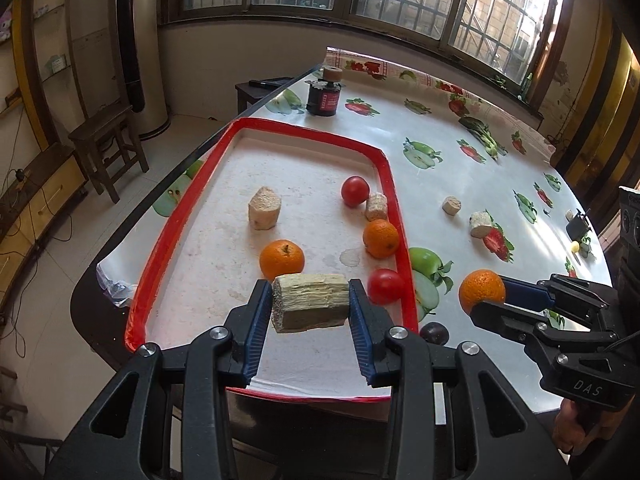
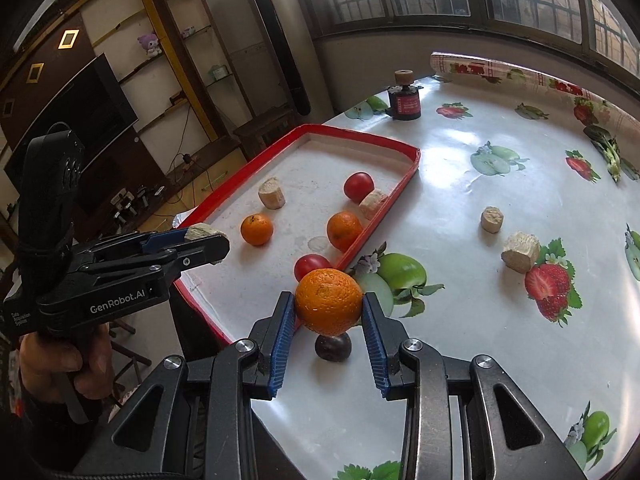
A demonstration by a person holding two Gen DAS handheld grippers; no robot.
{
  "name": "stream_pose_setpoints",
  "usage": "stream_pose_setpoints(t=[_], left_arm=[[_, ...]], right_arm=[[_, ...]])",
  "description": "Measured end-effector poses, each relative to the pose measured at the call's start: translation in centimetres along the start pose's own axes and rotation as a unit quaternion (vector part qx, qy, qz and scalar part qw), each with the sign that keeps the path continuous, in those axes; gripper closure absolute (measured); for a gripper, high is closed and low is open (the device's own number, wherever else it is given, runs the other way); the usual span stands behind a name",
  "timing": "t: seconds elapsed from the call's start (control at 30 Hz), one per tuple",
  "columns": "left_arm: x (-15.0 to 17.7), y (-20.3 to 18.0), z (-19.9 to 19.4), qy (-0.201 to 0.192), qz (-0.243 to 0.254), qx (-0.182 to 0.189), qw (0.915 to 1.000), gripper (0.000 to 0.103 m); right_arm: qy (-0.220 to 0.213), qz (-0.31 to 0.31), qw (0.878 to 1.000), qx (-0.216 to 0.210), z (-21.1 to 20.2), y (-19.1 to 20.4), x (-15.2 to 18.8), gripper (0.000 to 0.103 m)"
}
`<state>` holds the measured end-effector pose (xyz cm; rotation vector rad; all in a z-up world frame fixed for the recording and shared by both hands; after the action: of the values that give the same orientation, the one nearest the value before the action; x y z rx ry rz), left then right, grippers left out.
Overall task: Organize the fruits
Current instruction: 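Carry the cork block and orange over the red tray and open both tools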
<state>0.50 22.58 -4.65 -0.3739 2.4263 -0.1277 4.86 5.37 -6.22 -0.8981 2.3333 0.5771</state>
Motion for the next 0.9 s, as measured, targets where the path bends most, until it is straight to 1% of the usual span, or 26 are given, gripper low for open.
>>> stream_pose_setpoints(t=[0.17, 0.4, 0.7, 0.9], left_arm=[[-0.2, 2.8, 0.2, -0.001, -0.025, -0.02, 0.9995, 0.067], [0.0, 4.3, 1.7, 0.01, -0.036, -0.033, 0.9988, 0.067], [0.2, 5.0, 3.9, 0.029, -0.033, -0.037, 0.9983, 0.067], [0.5, 5.3, 4.6, 0.043, -0.042, -0.042, 0.9973, 0.067]], right_arm=[[0.011, -0.026, 0.999, -0.026, 2.0, 2.7, -1.0, 0.069], [0.045, -0.048, 0.996, -0.053, 5.8, 5.6, -1.1, 0.069], [0.08, -0.048, 0.994, -0.053, 9.0, 6.1, -0.6, 0.069], [0.086, -0.05, 0.994, -0.049, 9.7, 6.1, -0.4, 0.065]])
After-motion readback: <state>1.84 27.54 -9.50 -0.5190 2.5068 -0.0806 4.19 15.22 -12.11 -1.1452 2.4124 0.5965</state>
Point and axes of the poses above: each gripper's, at about its wrist camera, not at the fingertips, and z roughly the way its jaws point, y to its left, x to its underside, the point moved 2 cm from there along z, roughly the way its jaws point, and after that the axes turned 5 degrees about -z, right-handed, at the moved point
